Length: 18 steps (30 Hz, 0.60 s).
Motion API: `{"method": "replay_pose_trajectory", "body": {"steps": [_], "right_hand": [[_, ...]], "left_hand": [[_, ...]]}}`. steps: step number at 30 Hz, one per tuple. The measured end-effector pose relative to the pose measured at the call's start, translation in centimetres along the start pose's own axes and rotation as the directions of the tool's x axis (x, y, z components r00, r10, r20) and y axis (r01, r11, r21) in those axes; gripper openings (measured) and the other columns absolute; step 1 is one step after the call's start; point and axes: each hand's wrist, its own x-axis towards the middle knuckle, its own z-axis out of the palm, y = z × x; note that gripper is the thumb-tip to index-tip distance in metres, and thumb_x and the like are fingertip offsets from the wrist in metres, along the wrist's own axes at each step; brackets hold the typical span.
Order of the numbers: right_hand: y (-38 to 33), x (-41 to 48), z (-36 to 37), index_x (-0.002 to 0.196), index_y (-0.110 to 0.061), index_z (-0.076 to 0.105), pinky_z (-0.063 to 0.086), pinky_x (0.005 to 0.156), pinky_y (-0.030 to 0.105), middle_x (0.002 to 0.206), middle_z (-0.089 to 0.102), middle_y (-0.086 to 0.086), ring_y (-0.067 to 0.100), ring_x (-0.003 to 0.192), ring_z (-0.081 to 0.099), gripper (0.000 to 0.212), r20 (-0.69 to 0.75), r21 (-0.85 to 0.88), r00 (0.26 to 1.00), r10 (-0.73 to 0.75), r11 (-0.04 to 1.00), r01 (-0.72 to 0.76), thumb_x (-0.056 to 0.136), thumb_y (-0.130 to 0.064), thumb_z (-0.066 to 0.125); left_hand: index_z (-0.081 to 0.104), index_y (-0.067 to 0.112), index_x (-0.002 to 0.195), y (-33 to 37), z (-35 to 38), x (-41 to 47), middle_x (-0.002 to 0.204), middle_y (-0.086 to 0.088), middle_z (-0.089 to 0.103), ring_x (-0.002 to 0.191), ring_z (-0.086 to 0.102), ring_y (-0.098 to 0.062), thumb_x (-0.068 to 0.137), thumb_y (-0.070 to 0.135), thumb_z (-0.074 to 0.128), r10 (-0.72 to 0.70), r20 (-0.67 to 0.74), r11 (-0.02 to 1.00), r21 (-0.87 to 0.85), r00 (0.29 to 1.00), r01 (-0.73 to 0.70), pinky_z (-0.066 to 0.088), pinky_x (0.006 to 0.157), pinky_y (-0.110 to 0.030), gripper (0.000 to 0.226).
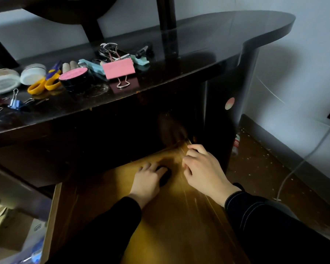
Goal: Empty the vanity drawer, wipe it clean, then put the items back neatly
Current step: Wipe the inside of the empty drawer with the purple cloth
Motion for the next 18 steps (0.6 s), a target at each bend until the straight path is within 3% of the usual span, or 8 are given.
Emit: {"method": "replay_pose_trajectory", "body": {"steps": [4, 8, 10, 13, 16, 18], "right_hand": [[0.0, 0.1, 0.0, 0.085, -0.019, 0.073, 0.055, 0.086, 0.031, 0.102, 0.070, -0.006, 0.018, 0.133, 0.048, 0.008, -0.022, 0.010, 1.000, 0.002, 1.000, -0.001, 0.088, -0.019, 0.065], [0.1, 0.2, -0.1, 0.085, -0.019, 0.073, 0.055, 0.086, 0.032, 0.101, 0.071, -0.006, 0.018, 0.132, 0.048, 0.009, -0.024, 0.019, 1.000, 0.004, 1.000, -0.004, 0.088, -0.019, 0.065], [0.1, 0.2, -0.2, 0.086, -0.019, 0.073, 0.055, 0.087, 0.032, 0.103, 0.070, -0.006, 0.018, 0.133, 0.046, 0.010, -0.015, 0.023, 1.000, 0.002, 1.000, -0.001, 0.089, -0.020, 0.063], [0.1, 0.1, -0.2, 0.088, -0.019, 0.073, 0.054, 0.089, 0.032, 0.106, 0.069, -0.007, 0.017, 0.135, 0.044, 0.013, -0.001, 0.021, 1.000, 0.003, 1.000, -0.003, 0.091, -0.022, 0.061], [0.1, 0.0, -0.1, 0.089, -0.019, 0.073, 0.054, 0.091, 0.032, 0.109, 0.068, -0.007, 0.015, 0.137, 0.041, 0.016, 0.006, 0.005, 1.000, 0.001, 1.000, -0.001, 0.093, -0.023, 0.058], [0.2, 0.1, 0.0, 0.089, -0.018, 0.073, 0.053, 0.092, 0.031, 0.110, 0.068, -0.007, 0.015, 0.136, 0.041, 0.017, 0.005, 0.000, 1.000, -0.002, 1.000, 0.002, 0.093, -0.023, 0.057]], "left_hand": [[0.053, 0.030, 0.137, 0.8, 0.3, 4.7, 0.135, -0.002, 0.055, 0.119, 0.056, -0.031, 0.090, 0.016, 0.051, -0.227, -0.019, 0.974, -0.007, 0.974, 0.227, 0.044, 0.094, -0.038, 0.049], [0.054, 0.030, 0.132, 2.1, 0.5, 5.3, 0.131, -0.002, 0.057, 0.119, 0.053, -0.031, 0.088, 0.017, 0.052, -0.298, -0.034, 0.954, -0.027, 0.954, 0.297, 0.040, 0.096, -0.041, 0.046], [0.053, 0.033, 0.134, 1.9, 0.3, 4.3, 0.132, 0.001, 0.055, 0.122, 0.049, -0.029, 0.085, 0.017, 0.053, -0.236, -0.031, 0.971, -0.054, 0.971, 0.234, 0.039, 0.098, -0.042, 0.051], [0.054, 0.036, 0.132, 2.2, 0.1, 0.2, 0.125, 0.005, 0.053, 0.114, 0.048, -0.026, 0.085, 0.021, 0.048, -0.031, -0.022, 0.995, -0.093, 0.999, 0.029, 0.041, 0.089, -0.039, 0.050], [0.058, 0.038, 0.125, 1.8, 0.3, -4.6, 0.120, 0.009, 0.055, 0.105, 0.052, -0.022, 0.082, 0.033, 0.031, 0.167, -0.038, 0.975, -0.144, 0.985, -0.171, 0.044, 0.079, -0.037, 0.050], [0.055, 0.039, 0.129, 1.0, 0.6, -5.1, 0.125, 0.010, 0.054, 0.108, 0.050, -0.020, 0.083, 0.034, 0.028, 0.236, -0.014, 0.964, -0.125, 0.972, -0.235, 0.045, 0.082, -0.038, 0.053]]}}
